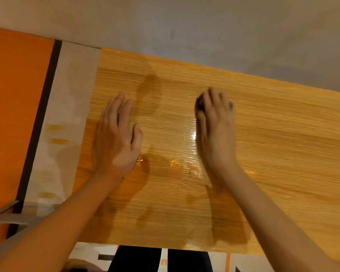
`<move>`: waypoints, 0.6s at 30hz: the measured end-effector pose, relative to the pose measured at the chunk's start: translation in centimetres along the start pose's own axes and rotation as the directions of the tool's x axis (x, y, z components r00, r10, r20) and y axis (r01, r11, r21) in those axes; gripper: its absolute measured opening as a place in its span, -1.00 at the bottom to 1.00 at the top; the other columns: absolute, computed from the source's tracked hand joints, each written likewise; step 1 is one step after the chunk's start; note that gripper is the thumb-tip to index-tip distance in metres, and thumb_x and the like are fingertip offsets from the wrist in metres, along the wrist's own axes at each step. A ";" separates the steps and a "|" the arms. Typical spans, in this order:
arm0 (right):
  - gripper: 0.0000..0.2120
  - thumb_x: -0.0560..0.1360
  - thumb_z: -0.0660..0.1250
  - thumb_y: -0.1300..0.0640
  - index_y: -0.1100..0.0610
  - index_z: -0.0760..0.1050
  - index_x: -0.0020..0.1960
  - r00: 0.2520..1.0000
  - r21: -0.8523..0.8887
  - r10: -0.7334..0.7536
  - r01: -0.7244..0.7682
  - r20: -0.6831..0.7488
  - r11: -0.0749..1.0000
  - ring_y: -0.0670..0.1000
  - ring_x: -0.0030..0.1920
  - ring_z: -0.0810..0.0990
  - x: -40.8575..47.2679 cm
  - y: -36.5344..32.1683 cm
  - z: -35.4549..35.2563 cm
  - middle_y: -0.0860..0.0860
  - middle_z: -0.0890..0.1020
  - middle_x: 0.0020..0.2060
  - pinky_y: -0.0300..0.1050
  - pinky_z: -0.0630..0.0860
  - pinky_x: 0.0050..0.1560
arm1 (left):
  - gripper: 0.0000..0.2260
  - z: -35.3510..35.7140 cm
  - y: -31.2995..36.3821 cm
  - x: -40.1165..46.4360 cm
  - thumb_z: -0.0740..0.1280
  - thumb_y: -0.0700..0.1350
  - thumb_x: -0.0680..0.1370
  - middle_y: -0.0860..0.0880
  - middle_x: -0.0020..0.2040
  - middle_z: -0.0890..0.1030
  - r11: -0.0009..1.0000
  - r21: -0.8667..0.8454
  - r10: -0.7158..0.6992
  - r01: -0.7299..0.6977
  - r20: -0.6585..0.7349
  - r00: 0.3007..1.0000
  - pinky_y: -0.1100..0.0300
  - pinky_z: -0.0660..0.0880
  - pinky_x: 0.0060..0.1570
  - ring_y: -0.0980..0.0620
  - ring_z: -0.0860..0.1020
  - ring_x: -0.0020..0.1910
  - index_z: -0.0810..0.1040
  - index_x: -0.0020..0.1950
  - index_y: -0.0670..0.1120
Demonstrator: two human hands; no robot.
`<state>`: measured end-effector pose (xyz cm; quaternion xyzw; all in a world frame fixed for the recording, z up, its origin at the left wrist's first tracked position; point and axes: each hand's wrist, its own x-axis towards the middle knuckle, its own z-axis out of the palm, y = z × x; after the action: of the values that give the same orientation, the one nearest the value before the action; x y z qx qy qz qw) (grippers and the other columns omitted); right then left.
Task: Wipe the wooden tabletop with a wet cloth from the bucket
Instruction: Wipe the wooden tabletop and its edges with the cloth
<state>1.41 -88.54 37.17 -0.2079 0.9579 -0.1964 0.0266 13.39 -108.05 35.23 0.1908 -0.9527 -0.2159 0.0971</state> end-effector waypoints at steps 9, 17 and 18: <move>-0.56 0.67 0.02 0.07 0.16 0.24 0.51 0.999 -0.002 0.029 -0.029 -0.016 1.000 0.14 0.54 0.09 2.0 0.4 0.2 0.10 0.22 0.52 0.14 -0.03 0.53 | -0.51 -0.2 0.3 0.1 0.17 -0.04 0.64 -0.14 0.59 0.23 0.999 -0.019 -0.032 0.033 0.029 0.999 -0.07 0.18 0.54 -0.15 0.19 0.58 0.28 0.56 -0.16; -0.57 0.66 0.05 0.06 0.16 0.31 0.48 0.997 -0.002 -0.077 0.077 -0.012 0.997 0.12 0.53 0.17 1.6 -2.0 1.6 0.08 0.30 0.49 0.10 0.00 0.53 | -0.53 0.0 0.2 -0.2 0.17 -0.06 0.65 -0.14 0.58 0.27 1.000 0.004 0.001 -0.001 -0.013 1.000 -0.07 0.22 0.52 -0.15 0.25 0.56 0.30 0.55 -0.17; -0.58 0.66 0.06 0.05 0.15 0.31 0.48 0.987 -0.021 -0.154 0.155 0.035 0.988 0.11 0.52 0.18 1.3 -0.6 0.9 0.07 0.31 0.49 0.09 0.01 0.53 | -0.53 0.0 0.2 -0.2 0.17 -0.07 0.65 -0.14 0.58 0.27 1.000 0.003 0.004 -0.004 -0.014 1.000 -0.08 0.22 0.52 -0.15 0.25 0.56 0.30 0.55 -0.18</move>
<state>0.56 -89.94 36.62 -0.2851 0.9406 -0.1828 0.0249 13.49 -107.77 35.31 0.1908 -0.9526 -0.2131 0.1039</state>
